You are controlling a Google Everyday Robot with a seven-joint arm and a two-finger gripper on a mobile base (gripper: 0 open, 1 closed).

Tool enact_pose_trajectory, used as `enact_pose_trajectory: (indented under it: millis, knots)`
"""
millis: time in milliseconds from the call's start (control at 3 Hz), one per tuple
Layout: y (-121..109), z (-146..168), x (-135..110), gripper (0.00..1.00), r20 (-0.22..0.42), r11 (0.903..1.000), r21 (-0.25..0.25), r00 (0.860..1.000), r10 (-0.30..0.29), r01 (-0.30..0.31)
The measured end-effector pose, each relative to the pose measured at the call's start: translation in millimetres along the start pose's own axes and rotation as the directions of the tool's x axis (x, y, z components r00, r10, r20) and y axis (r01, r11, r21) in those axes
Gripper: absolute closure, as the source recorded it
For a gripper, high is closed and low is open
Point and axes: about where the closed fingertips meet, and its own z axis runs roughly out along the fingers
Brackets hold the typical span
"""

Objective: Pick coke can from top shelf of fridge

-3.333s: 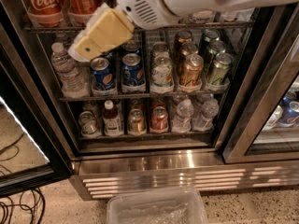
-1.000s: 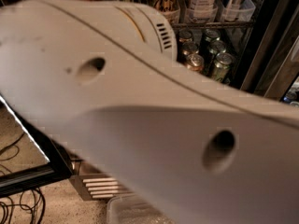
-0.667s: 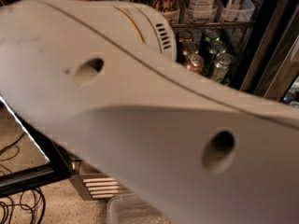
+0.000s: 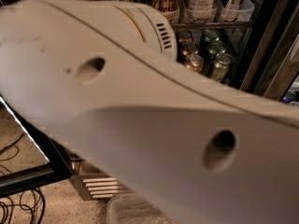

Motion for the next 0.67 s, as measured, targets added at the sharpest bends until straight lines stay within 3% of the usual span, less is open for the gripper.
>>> enact_pose_trajectory:
  millis: [667]
  knots:
    - [0.0, 0.0, 0.0, 0.0, 0.0, 1.0, 0.0, 1.0, 0.0, 0.0]
